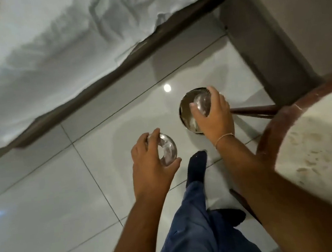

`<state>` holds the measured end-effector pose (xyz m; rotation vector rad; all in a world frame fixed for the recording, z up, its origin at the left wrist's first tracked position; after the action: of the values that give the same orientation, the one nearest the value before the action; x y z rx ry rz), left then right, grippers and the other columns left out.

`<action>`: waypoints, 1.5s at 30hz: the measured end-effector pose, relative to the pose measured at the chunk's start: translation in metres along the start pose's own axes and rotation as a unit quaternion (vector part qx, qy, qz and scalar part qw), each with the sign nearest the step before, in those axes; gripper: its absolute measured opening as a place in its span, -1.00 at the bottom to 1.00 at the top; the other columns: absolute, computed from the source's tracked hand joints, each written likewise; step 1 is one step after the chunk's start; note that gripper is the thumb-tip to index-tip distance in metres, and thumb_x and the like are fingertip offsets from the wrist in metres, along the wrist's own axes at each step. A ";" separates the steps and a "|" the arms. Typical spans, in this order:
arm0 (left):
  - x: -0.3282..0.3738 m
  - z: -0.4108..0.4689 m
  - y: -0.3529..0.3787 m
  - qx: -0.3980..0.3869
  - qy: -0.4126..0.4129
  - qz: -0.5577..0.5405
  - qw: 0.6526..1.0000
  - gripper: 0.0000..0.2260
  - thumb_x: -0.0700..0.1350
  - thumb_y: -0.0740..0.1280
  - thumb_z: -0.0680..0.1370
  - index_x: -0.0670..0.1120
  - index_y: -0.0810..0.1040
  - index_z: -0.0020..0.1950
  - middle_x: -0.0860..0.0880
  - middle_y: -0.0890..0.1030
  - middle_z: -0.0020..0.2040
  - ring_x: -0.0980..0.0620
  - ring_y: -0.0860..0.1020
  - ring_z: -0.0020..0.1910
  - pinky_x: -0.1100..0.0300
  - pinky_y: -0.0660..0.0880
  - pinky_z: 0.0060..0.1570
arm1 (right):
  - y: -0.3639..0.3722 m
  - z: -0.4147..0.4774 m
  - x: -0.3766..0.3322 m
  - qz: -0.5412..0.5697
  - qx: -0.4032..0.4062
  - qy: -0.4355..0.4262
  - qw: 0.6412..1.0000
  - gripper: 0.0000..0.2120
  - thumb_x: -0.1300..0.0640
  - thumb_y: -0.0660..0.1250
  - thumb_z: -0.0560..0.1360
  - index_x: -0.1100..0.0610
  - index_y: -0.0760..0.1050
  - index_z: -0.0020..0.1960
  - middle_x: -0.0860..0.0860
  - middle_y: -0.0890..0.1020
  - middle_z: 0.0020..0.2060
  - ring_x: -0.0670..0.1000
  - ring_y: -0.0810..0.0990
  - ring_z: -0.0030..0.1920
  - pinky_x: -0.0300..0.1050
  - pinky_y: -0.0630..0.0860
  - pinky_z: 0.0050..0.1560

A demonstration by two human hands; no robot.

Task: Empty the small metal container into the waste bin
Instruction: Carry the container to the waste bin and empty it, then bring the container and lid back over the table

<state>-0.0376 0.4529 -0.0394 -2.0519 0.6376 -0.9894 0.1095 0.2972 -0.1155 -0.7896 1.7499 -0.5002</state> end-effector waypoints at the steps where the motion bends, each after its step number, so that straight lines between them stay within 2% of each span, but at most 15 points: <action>1: -0.005 0.001 0.001 0.002 -0.012 -0.007 1.000 -0.11 0.11 0.64 0.41 0.14 0.28 0.65 0.01 0.35 0.59 -0.06 0.29 0.54 0.16 0.36 0.31 | 0.008 0.005 0.006 -0.022 -0.015 0.019 0.999 -0.27 -0.20 0.40 0.62 0.05 0.27 0.68 0.14 0.45 0.59 0.20 0.43 0.56 0.27 0.54 0.46; 4: -0.019 0.003 0.007 0.009 -0.047 -0.038 0.998 -0.12 0.12 0.63 0.43 0.15 0.26 0.65 0.01 0.33 0.60 -0.06 0.27 0.56 0.09 0.41 0.38 | 0.015 0.013 0.014 -0.053 0.011 0.002 0.999 -0.25 -0.25 0.37 0.61 0.04 0.25 0.68 0.14 0.46 0.57 0.19 0.44 0.54 0.24 0.59 0.40; 9: -0.027 -0.001 0.018 0.011 -0.083 -0.072 0.994 -0.13 0.13 0.62 0.45 0.18 0.24 0.66 0.01 0.31 0.63 -0.06 0.25 0.59 -0.02 0.46 0.44 | 0.009 0.005 0.007 -0.015 0.115 -0.138 0.984 -0.32 -0.38 0.29 0.62 -0.01 0.32 0.59 0.06 0.51 0.48 0.08 0.50 0.45 -0.27 0.46 0.34; 11: -0.026 0.000 0.019 0.013 -0.093 -0.083 0.992 -0.13 0.13 0.62 0.45 0.18 0.24 0.66 0.02 0.31 0.63 -0.06 0.25 0.60 -0.04 0.47 0.45 | 0.019 0.003 0.006 -0.028 0.075 -0.150 0.985 -0.32 -0.33 0.34 0.62 0.02 0.34 0.59 0.08 0.50 0.49 0.12 0.49 0.48 -0.10 0.53 0.43; 14: -0.024 0.003 0.019 0.009 -0.095 -0.083 0.992 -0.13 0.14 0.61 0.46 0.17 0.23 0.67 0.02 0.29 0.65 -0.07 0.24 0.60 -0.05 0.46 0.45 | 0.036 0.007 0.007 -0.069 -0.034 -0.037 0.996 -0.23 -0.20 0.45 0.60 0.05 0.26 0.68 0.12 0.46 0.58 0.19 0.44 0.56 0.27 0.57 0.44; 21: -0.023 0.011 0.018 -0.003 -0.106 -0.078 0.991 -0.12 0.13 0.60 0.47 0.14 0.22 0.68 0.01 0.28 0.65 -0.07 0.23 0.61 -0.08 0.48 0.47 | 0.018 0.029 -0.022 -0.001 0.139 -0.163 0.977 -0.30 -0.43 0.30 0.60 -0.06 0.33 0.59 0.02 0.50 0.49 0.07 0.51 0.47 -0.08 0.62 0.29; 25: -0.014 0.013 0.020 -0.013 -0.092 -0.068 0.993 -0.12 0.13 0.61 0.47 0.14 0.22 0.68 0.01 0.29 0.64 -0.06 0.24 0.60 -0.02 0.46 0.45 | 0.037 0.017 0.000 -0.085 -0.046 -0.020 0.995 -0.20 -0.25 0.46 0.58 0.01 0.25 0.68 0.11 0.48 0.57 0.18 0.43 0.55 0.23 0.58 0.43; 27: -0.014 0.018 0.024 -0.008 -0.084 -0.060 0.995 -0.11 0.14 0.62 0.45 0.14 0.23 0.68 0.01 0.29 0.63 -0.06 0.25 0.59 0.02 0.44 0.42 | 0.036 0.023 -0.001 -0.072 -0.021 0.001 0.997 -0.16 -0.27 0.47 0.55 0.00 0.24 0.69 0.10 0.49 0.57 0.17 0.45 0.54 0.25 0.59 0.40; 31: -0.004 0.022 0.033 -0.017 -0.064 -0.060 0.996 -0.11 0.13 0.63 0.43 0.12 0.25 0.67 0.00 0.33 0.60 -0.07 0.28 0.56 0.05 0.44 0.39 | 0.016 0.041 -0.013 -0.024 0.172 -0.120 0.977 -0.26 -0.45 0.37 0.54 -0.08 0.35 0.56 -0.03 0.54 0.45 0.02 0.53 0.40 -0.07 0.66 0.20; 32: -0.003 0.022 0.036 -0.024 -0.059 -0.061 0.996 -0.11 0.12 0.63 0.43 0.12 0.26 0.67 0.00 0.33 0.60 -0.07 0.28 0.56 0.05 0.44 0.38 | 0.019 0.041 -0.011 -0.040 0.161 -0.119 0.979 -0.27 -0.43 0.39 0.54 -0.05 0.37 0.56 -0.01 0.55 0.44 0.04 0.54 0.40 -0.04 0.66 0.22; 35: -0.009 0.018 0.040 -0.024 -0.056 -0.056 0.997 -0.11 0.12 0.64 0.43 0.10 0.27 0.67 -0.01 0.35 0.59 -0.08 0.30 0.55 0.08 0.42 0.37 | 0.046 0.026 0.002 -0.082 -0.047 0.020 0.995 -0.15 -0.28 0.50 0.53 0.02 0.26 0.67 0.11 0.55 0.50 0.20 0.51 0.48 0.20 0.59 0.39; 37: -0.007 0.020 0.043 -0.016 -0.046 -0.063 0.997 -0.11 0.12 0.64 0.42 0.12 0.28 0.66 0.00 0.36 0.58 -0.07 0.31 0.53 0.15 0.38 0.31 | 0.045 0.030 0.007 -0.074 -0.028 0.037 0.996 -0.12 -0.28 0.50 0.53 0.02 0.24 0.68 0.11 0.52 0.55 0.20 0.47 0.52 0.16 0.56 0.42; 40: -0.002 0.026 0.046 -0.016 -0.040 -0.070 0.997 -0.12 0.12 0.64 0.42 0.13 0.29 0.65 0.00 0.38 0.56 -0.06 0.34 0.51 0.19 0.34 0.27 | 0.030 0.038 -0.007 -0.008 0.042 -0.020 0.999 -0.16 -0.37 0.45 0.47 -0.09 0.27 0.63 0.03 0.56 0.50 0.11 0.54 0.44 -0.01 0.62 0.24; 43: 0.008 0.030 0.051 -0.084 -0.075 -0.144 0.983 -0.14 0.21 0.63 0.39 0.14 0.35 0.61 0.02 0.46 0.49 0.03 0.46 0.39 0.17 0.42 0.28 | 0.013 0.032 -0.008 0.164 0.027 0.067 0.984 -0.15 -0.40 0.45 0.43 -0.20 0.22 0.61 0.04 0.59 0.45 0.06 0.64 0.36 -0.08 0.69 0.18; 45: 0.019 0.038 0.049 -0.145 -0.121 -0.225 0.956 -0.20 0.33 0.60 0.35 0.20 0.44 0.54 0.06 0.55 0.41 0.11 0.57 0.24 0.21 0.51 0.16 | -0.005 0.023 -0.003 0.258 0.045 0.120 0.957 -0.14 -0.39 0.45 0.42 -0.19 0.22 0.62 0.03 0.59 0.43 -0.06 0.67 0.27 -0.31 0.67 0.02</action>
<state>-0.0007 0.4266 -0.0860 -2.6031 0.1924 -0.9060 0.1333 0.2970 -0.1168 -0.1888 2.0500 -0.3242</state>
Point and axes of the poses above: each hand's wrist, its own z-axis towards the middle knuckle, its own y-axis out of the palm, x = y × z, the point moved 1 cm from there along z, towards the middle knuckle
